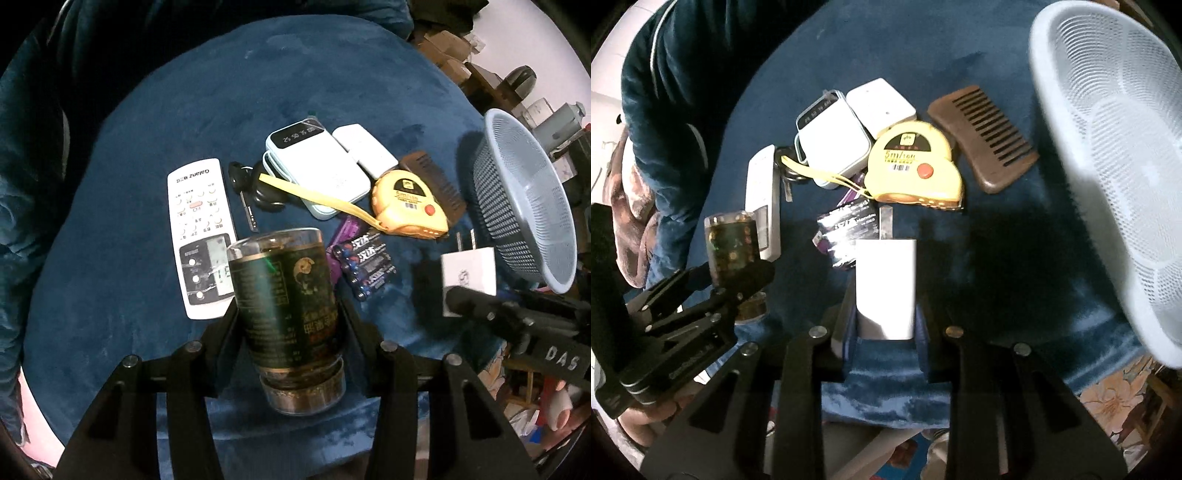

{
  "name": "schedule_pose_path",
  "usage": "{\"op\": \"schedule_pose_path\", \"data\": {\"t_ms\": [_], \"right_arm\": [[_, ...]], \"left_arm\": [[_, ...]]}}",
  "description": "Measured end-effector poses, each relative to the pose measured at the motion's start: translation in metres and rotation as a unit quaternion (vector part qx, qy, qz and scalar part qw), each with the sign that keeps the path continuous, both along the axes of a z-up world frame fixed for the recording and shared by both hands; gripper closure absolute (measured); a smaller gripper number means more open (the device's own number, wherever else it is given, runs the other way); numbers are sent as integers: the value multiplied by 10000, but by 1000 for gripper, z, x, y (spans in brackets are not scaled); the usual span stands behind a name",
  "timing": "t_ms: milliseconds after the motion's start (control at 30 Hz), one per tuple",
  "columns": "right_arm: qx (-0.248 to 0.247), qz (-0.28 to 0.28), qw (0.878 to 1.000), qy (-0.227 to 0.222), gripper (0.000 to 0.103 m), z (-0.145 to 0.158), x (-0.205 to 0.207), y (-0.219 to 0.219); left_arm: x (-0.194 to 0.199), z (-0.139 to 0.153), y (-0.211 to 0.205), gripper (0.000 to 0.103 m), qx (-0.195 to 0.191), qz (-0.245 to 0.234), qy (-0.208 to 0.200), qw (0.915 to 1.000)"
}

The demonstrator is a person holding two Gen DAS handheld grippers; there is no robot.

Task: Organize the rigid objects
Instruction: 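Carry the jar in the left tool while the right tool carries the plug to the basket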

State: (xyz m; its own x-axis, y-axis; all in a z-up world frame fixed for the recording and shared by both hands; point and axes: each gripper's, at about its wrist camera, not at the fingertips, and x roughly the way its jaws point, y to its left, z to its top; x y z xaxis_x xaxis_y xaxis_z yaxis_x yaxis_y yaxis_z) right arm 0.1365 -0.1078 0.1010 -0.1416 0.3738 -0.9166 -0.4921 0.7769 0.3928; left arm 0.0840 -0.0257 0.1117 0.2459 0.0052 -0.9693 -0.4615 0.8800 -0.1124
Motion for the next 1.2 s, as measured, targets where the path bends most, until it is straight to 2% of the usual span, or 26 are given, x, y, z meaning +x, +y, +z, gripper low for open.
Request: {"op": "schedule_pose_path", "data": {"t_ms": [233,533,1200], "right_arm": [[352,-442,9984,-73,76,19,7,-29],[576,-1015,9929,-219,76,31,25,-58],[690,-1935,9773,-506,76,40,67,-119]], "left_arm": [[9,13,-18,52,59,-163,-80,9998],[38,30,-43,52,157,-504,-207,9984],[128,54,-125,52,211,-1395,-543,9885]]}}
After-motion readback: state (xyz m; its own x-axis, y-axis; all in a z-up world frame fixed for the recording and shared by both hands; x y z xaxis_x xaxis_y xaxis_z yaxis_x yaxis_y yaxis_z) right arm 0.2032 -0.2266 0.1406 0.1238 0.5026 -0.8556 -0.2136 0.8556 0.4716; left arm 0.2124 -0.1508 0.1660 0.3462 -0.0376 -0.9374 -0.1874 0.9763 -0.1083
